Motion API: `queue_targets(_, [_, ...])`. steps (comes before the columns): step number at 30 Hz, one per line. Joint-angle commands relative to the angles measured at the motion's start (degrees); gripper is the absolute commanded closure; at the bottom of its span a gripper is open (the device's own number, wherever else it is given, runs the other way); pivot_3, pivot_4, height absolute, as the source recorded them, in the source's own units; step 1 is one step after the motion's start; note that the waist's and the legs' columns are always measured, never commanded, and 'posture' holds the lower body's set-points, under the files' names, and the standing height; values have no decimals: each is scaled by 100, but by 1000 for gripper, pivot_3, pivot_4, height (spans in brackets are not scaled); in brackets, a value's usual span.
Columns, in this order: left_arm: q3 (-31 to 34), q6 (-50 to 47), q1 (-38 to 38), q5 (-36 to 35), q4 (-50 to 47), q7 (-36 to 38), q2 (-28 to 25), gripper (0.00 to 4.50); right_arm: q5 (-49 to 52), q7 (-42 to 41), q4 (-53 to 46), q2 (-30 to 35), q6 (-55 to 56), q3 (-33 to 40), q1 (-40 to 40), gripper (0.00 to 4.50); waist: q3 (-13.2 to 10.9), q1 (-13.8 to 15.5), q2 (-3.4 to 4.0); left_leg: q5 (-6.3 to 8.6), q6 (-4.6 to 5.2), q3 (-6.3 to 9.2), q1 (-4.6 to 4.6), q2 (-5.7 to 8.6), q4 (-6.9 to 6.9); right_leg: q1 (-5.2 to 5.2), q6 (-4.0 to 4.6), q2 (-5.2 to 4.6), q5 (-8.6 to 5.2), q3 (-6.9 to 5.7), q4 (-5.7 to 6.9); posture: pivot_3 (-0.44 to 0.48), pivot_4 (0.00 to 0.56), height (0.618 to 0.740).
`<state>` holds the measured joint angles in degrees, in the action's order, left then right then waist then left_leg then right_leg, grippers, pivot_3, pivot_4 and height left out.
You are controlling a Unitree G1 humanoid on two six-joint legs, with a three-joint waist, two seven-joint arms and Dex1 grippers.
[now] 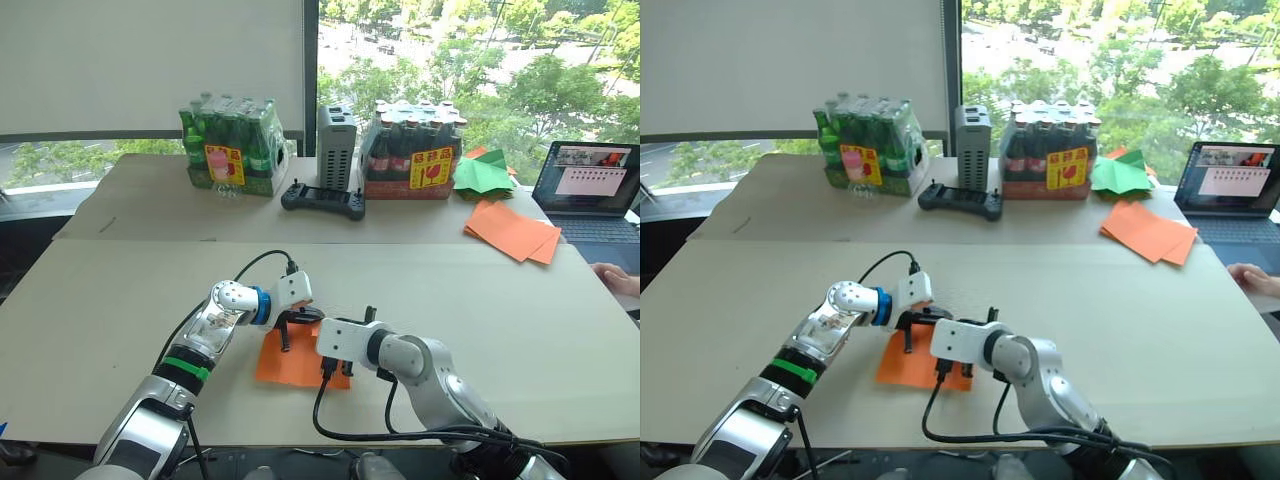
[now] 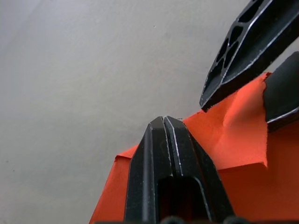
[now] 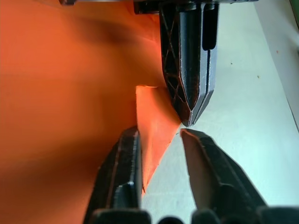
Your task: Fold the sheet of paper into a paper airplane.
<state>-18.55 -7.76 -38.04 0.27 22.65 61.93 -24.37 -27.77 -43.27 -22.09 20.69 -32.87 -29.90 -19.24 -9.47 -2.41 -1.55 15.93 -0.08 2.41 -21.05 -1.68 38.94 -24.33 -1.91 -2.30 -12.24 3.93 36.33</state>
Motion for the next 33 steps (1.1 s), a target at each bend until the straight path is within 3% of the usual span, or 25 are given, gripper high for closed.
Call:
queue_targets(1, [-38,39,-61,128,107,-44,-6,4500,812,-238,-616,-285,-570,736,29,2579,0,-1,0,0,0,0,0,0,0,0,0,0,0,0,1,0,150,733])
queue_targets(8, [-67,104,-75,153,145,-43,32,4500,1602,-135,-716,-417,-1124,1375,-122,2579,0,-1,0,0,0,2,1,1,2,0,0,0,0,-1,5,0,150,733])
queue_targets(14, [-46,110,-78,155,125,-51,56,4500,1707,291,-190,-542,-1050,1126,-216,4459,0,-3,0,0,0,2,0,1,2,-1,0,0,0,-1,7,0,150,733])
queue_targets(33, [-54,139,-24,224,55,-68,84,4500,1836,655,429,-275,-1200,535,-79,4487,1,-3,1,0,0,2,0,1,2,-1,0,-1,0,-1,4,0,150,733])
